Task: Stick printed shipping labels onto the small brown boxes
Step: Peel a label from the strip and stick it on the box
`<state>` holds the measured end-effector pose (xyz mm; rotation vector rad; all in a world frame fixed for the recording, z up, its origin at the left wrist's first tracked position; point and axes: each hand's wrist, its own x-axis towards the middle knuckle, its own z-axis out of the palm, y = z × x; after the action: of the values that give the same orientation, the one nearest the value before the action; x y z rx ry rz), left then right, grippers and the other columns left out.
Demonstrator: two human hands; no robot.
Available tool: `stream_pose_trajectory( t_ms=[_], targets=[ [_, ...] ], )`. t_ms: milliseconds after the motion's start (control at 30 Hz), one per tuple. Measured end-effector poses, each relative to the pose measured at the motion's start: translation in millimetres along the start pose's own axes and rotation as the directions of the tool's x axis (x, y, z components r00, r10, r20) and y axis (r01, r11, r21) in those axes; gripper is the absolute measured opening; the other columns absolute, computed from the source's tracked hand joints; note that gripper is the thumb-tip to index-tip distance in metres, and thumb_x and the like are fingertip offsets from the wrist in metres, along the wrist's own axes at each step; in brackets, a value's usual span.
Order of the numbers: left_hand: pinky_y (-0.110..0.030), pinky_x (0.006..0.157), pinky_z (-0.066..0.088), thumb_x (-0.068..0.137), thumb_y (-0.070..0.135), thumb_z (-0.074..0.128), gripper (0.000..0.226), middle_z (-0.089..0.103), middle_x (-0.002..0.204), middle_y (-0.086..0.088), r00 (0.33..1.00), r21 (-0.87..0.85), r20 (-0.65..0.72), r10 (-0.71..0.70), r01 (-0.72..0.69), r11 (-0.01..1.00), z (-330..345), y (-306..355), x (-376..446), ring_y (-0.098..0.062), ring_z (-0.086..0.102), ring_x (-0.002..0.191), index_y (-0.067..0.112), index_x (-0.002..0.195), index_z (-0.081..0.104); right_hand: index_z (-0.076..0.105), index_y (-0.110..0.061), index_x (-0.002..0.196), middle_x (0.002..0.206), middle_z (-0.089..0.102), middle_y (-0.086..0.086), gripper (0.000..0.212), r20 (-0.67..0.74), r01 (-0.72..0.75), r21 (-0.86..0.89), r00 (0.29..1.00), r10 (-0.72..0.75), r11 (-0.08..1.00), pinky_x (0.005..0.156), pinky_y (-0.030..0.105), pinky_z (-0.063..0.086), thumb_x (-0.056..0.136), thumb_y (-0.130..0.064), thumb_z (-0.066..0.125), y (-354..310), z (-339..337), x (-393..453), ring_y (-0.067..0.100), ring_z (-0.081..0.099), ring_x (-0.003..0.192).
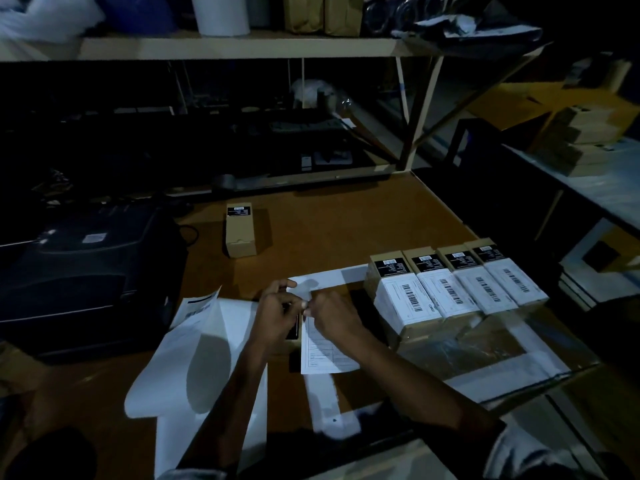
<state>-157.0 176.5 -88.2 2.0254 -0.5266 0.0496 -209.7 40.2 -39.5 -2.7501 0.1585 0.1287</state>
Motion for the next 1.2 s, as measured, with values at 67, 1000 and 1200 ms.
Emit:
stream_pose_trajectory(
  t_ms=[67, 1000, 1200],
  targets=[
    [-0.030, 0.094, 0.050, 0.087, 0.007, 0.073, 0.008, 0.055, 0.125, 0.002, 1.000, -0.002, 0.026, -0.016, 0.016, 1.000, -2, 0, 0, -0.012, 0.054, 0.119, 0.009, 0.081, 0.079, 0.074, -0.017, 0.107, 0.104, 0.072, 0.003, 0.015, 0.009, -0.021, -0.024, 1.000, 0.021, 0.999, 0.079, 0.031, 0.055, 0.097, -0.023, 0.064, 11, -4, -5, 0.020, 0.069, 0.096],
    [-0.019, 0.063, 0.042, 0.104, 0.027, 0.050, 0.026, 0.073, 0.100, -0.002, 0.991, 0.562, 0.113, -0.069, -0.007, 0.827, 6, 22, -7, -0.012, 0.067, 0.079, 0.014, 0.096, 0.071, 0.041, -0.010, 0.135, 0.120, 0.063, 0.013, 0.034, -0.114, -0.156, 0.130, 0.979, 0.172, 0.979, 0.077, 0.037, 0.052, 0.104, -0.022, 0.049, 51, 16, -60, 0.029, 0.065, 0.105],
    [-0.037, 0.093, 0.053, 0.093, 0.013, 0.066, 0.036, 0.068, 0.125, -0.005, 0.990, 0.480, 0.117, 0.079, -0.126, 0.868, 0, 16, -25, -0.021, 0.064, 0.111, 0.016, 0.128, 0.064, 0.029, -0.028, 0.151, 0.138, 0.052, 0.001, 0.053, -0.139, -0.009, 0.454, 0.987, 0.081, 0.891, 0.096, 0.026, 0.050, 0.104, -0.021, 0.051, 64, 35, -90, 0.006, 0.050, 0.119]
  ],
)
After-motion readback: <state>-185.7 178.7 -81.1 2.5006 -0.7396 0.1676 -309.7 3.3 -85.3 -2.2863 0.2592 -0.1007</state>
